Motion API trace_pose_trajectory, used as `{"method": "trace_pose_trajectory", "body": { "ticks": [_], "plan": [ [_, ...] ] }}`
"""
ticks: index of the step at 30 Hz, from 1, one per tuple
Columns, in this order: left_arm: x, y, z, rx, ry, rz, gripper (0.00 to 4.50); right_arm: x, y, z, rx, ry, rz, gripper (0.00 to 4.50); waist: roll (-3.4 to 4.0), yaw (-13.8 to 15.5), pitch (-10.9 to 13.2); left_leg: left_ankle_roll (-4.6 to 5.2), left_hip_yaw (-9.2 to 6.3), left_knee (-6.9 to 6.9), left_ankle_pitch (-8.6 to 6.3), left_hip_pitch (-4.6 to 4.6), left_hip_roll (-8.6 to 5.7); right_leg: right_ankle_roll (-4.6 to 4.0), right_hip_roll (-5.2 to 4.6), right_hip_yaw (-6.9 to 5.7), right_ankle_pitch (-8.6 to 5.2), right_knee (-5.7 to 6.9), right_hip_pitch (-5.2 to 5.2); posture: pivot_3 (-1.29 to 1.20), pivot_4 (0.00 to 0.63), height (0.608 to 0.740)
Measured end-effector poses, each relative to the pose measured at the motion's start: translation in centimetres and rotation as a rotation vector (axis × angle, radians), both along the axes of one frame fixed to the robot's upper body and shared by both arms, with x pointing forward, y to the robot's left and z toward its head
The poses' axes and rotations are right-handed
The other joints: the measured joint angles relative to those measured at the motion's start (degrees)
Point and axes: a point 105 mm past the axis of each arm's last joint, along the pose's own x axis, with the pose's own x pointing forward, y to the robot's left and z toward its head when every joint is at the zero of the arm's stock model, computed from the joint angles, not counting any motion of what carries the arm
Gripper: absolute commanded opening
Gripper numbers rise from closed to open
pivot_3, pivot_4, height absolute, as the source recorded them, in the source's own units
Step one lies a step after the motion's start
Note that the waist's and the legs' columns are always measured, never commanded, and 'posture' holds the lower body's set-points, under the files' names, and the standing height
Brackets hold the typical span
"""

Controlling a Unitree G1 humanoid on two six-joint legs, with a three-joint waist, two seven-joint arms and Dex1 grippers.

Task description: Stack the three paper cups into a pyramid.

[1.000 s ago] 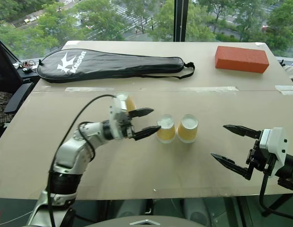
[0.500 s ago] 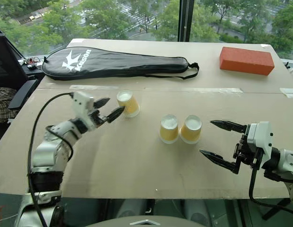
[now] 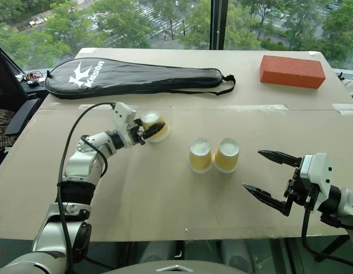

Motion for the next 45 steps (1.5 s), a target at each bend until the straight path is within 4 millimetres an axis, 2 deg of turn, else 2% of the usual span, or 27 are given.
{"method": "trace_pose_trajectory", "body": {
  "ticks": [3, 7, 8, 10, 13, 18, 28, 31, 33, 38, 41, 45],
  "plan": [
    [-1.6, -1.9, 2.0, -0.069, 0.044, -0.17, 2.46, -0.2, -0.1, -0.2, -0.001, 0.008, -0.006, 4.5, -0.04, 0.06, 0.04, 0.0, -0.02, 0.01, 0.0, -0.01, 0.01, 0.0, -0.01, -0.02, -0.01, 0.0, 0.0, 0.0, 0.15, 0.74],
    [-3.4, -6.1, 7.8, -0.11, 0.016, -0.436, 2.46, -0.2, -1.0, 0.2, -0.017, -0.014, -0.025, 4.5, -0.1, 0.21, 0.07, 0.0, -0.05, 0.09, 0.0, 0.0, -0.06, 0.17, -0.01, -0.04, -0.11, 0.01, 0.08, 0.0, 0.15, 0.74],
    [-3.7, -6.9, 8.6, -0.1, 0.004, -0.477, 2.46, -0.2, -1.2, 0.2, -0.021, -0.014, -0.031, 4.5, -0.09, 0.07, 0.07, 0.0, -0.02, 0.09, 0.0, 0.02, -0.07, 0.17, -0.01, 0.01, -0.11, 0.0, 0.08, 0.0, 0.15, 0.74],
    [-4.2, -8.5, 8.8, -0.083, 0.013, -0.535, 2.46, -0.1, -1.9, 0.2, -0.03, -0.01, -0.045, 4.5, -0.08, -0.07, 0.07, 0.0, 0.03, 0.08, 0.0, 0.04, -0.13, 0.16, 0.02, 0.07, -0.1, 0.0, 0.07, 0.0, 0.15, 0.74],
    [-4.9, -10.7, 7.7, -0.077, 0.076, -0.602, 2.46, -0.2, -3.0, 0.1, -0.048, 0.002, -0.071, 4.5, -0.08, -0.21, 0.08, 0.0, 0.03, 0.07, 0.0, 0.04, -0.1, 0.1, 0.11, 0.08, -0.06, 0.02, 0.04, 0.0, 0.15, 0.74],
    [-5.6, -13.5, 7.1, -0.027, 0.078, -0.673, 2.46, -0.5, -3.4, 0.1, -0.062, 0.002, -0.097, 4.5, -0.08, -0.04, 0.08, 0.0, -0.04, 0.05, 0.0, 0.04, -0.08, 0.17, 0.16, 0.01, -0.12, 0.03, 0.04, 0.0, 0.15, 0.74],
    [-5.7, -14.6, 6.7, 0.066, 0.018, -0.699, 2.46, -0.7, -3.0, 0.2, -0.062, -0.01, -0.115, 4.5, -0.08, -0.01, 0.08, 0.0, 0.0, 0.06, 0.0, 0.03, -0.1, 0.16, 0.12, 0.07, -0.11, 0.02, 0.03, 0.0, 0.15, 0.74],
    [-5.6, -14.8, 6.1, 0.1, 0.019, -0.7, 3.53, -0.6, -3.1, 0.2, -0.064, -0.012, -0.12, 4.5, -0.08, 0.0, 0.09, 0.0, 0.0, 0.06, 0.0, 0.02, -0.1, 0.16, 0.12, 0.07, -0.11, 0.02, 0.03, 0.0, 0.15, 0.74],
    [-5.5, -14.9, 5.8, 0.12, -0.004, -0.702, 4.46, -0.6, -3.1, 0.2, -0.066, -0.014, -0.121, 4.5, -0.08, -0.02, 0.08, 0.0, 0.01, 0.06, 0.0, 0.03, -0.1, 0.16, 0.12, 0.09, -0.11, 0.02, 0.03, 0.0, 0.15, 0.74],
    [-5.7, -15.0, 6.1, 0.081, -0.001, -0.715, 4.46, -0.5, -3.0, 0.3, -0.068, -0.021, -0.121, 4.5, -0.08, 0.0, 0.08, 0.01, 0.0, 0.06, 0.0, 0.03, -0.08, 0.16, 0.12, 0.08, -0.12, 0.02, 0.03, 0.0, 0.15, 0.74],
    [-5.4, -14.4, 6.8, 0.048, 0.0, -0.689, 4.46, -0.4, -3.0, 0.4, -0.072, -0.025, -0.122, 4.5, -0.08, -0.05, 0.09, 0.01, -0.01, 0.06, 0.0, 0.03, -0.08, 0.17, 0.13, 0.07, -0.12, 0.02, 0.03, 0.0, 0.15, 0.74],
    [-5.7, -12.7, 7.4, 0.003, -0.002, -0.656, 4.46, -0.3, -2.9, 0.4, -0.07, -0.03, -0.114, 4.5, -0.06, -0.24, 0.08, 0.0, -0.01, 0.04, 0.0, 0.05, 0.01, 0.13, 0.13, 0.09, -0.1, 0.03, 0.02, 0.0, 0.15, 0.74]
  ]
}}
